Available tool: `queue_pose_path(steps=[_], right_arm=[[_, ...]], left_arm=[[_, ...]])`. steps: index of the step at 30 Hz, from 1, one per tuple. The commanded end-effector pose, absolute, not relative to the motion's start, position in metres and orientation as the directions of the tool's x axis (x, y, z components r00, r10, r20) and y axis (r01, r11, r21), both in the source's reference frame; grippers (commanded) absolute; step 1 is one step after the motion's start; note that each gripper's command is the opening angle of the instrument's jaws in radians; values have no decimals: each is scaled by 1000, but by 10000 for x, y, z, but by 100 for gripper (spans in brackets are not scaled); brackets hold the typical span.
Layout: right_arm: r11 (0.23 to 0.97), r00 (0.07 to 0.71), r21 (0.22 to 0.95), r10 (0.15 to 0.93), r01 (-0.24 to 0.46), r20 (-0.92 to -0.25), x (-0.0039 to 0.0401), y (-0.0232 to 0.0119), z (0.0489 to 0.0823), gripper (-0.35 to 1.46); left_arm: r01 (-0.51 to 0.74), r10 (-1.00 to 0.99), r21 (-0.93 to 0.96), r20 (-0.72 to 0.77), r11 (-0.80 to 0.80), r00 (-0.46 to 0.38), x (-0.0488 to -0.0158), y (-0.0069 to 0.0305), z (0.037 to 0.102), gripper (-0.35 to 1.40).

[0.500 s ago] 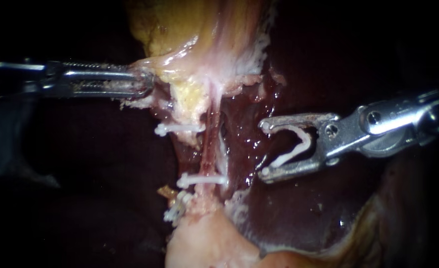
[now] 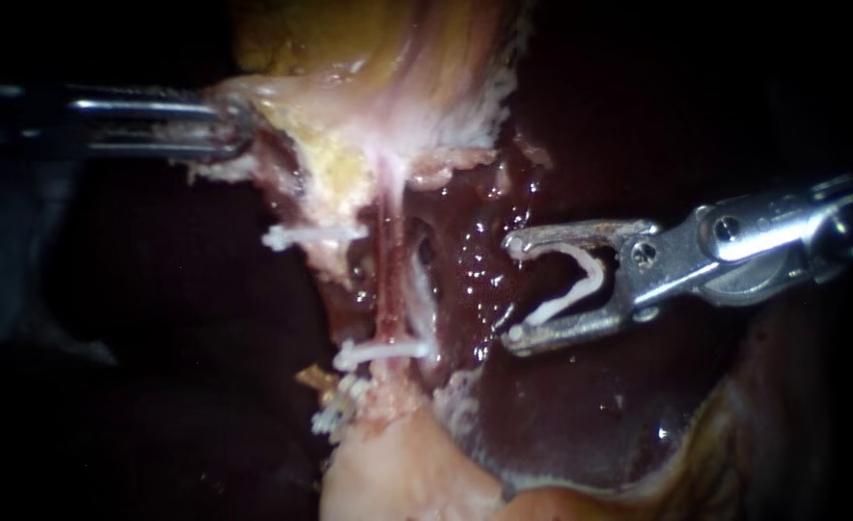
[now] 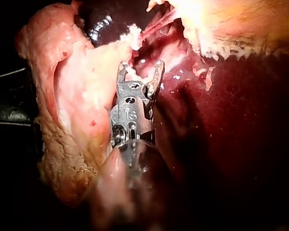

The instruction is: Clipping second clip right tube

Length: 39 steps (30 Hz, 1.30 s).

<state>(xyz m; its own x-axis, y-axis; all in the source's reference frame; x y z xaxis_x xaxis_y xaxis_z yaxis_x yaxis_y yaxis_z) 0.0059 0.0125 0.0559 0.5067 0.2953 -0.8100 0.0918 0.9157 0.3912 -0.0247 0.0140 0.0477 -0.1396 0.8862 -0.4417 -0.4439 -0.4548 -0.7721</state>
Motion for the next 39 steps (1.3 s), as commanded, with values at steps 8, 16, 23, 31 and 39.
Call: queue_pose_path(steps=[8,16,23,31,39], right_arm=[[917,506,386,290,94,-812,61,125,559,50],[879,511,475,395,30,-763,93,122,567,50],[856,511,517,439,12,-739,128,108,593,50],[826,495,564,495,-11,-714,154,104,617,50],[774,427,633,570,7,-702,170,105,622,50]], left_arm=[[-446,886,-771,-445,-454,-133,-243,138,474,-35],[-448,886,-771,-445,-453,-132,-245,136,472,-35],[-449,884,-767,-449,-458,-133,-247,134,470,-35],[-450,884,-767,-449,-457,-133,-247,133,469,-35],[-449,884,-767,-449,-457,-133,-247,133,469,-35]])
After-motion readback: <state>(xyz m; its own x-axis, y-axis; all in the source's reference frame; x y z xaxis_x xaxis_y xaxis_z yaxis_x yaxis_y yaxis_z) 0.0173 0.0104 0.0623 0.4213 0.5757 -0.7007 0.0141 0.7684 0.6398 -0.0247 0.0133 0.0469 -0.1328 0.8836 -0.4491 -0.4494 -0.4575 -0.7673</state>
